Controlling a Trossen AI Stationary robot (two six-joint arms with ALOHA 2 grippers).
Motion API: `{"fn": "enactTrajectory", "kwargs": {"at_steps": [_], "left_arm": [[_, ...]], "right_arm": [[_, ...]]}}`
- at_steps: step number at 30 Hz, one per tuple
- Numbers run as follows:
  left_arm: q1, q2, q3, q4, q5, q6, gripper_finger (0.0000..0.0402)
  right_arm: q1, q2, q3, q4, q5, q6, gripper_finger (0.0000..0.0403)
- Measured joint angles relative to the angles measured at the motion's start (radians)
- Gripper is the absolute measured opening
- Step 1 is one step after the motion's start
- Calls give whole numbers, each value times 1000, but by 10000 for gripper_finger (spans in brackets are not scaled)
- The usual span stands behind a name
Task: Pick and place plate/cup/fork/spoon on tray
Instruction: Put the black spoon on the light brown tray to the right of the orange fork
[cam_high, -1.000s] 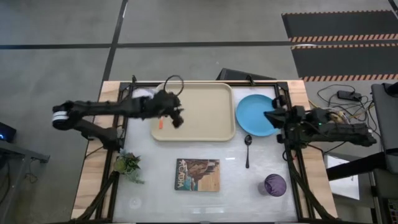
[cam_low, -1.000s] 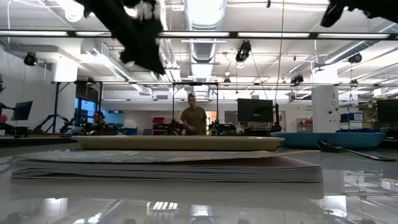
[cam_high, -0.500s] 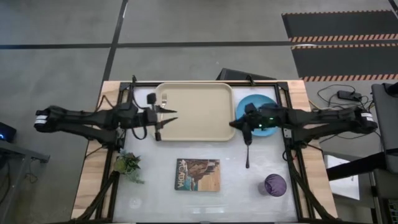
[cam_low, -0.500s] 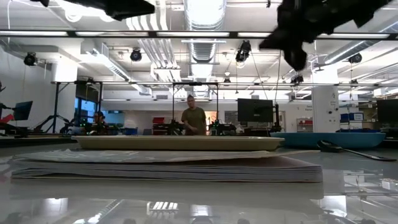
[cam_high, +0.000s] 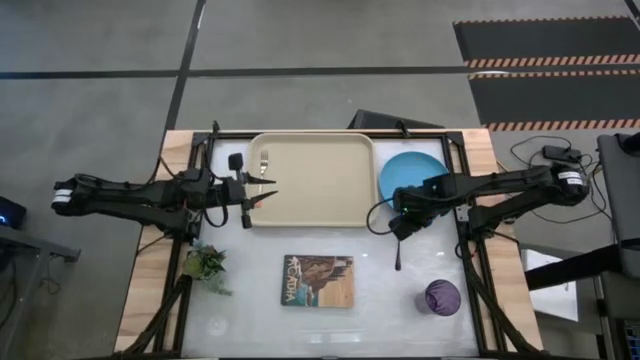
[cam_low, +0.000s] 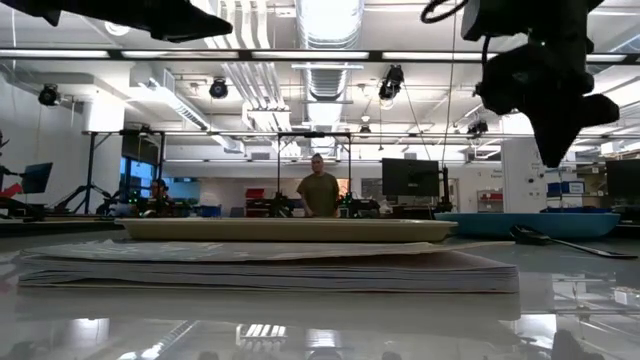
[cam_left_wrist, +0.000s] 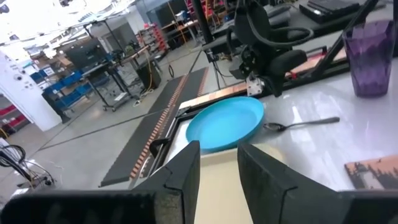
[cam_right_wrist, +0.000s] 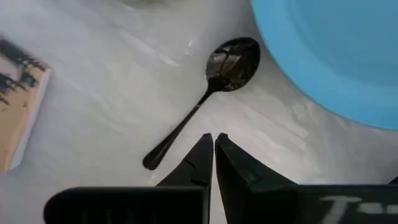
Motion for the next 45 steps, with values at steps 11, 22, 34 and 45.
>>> {"fn": "enactTrajectory", "kwargs": {"at_steps": [11, 22, 34, 45], "left_arm": [[0, 6, -5, 33, -28, 83, 90], [0, 1, -5, 26, -48, 84, 90], [0, 1, -5, 21, -48, 83, 90], [0, 2, -5, 23, -48, 82, 90]], "right_arm": [[0, 84, -80, 80, 0, 122, 9], [23, 153, -85, 169, -1, 169, 120], [104, 318, -85, 237, -29, 196, 175], [105, 370, -83, 282, -29, 205, 78]]}}
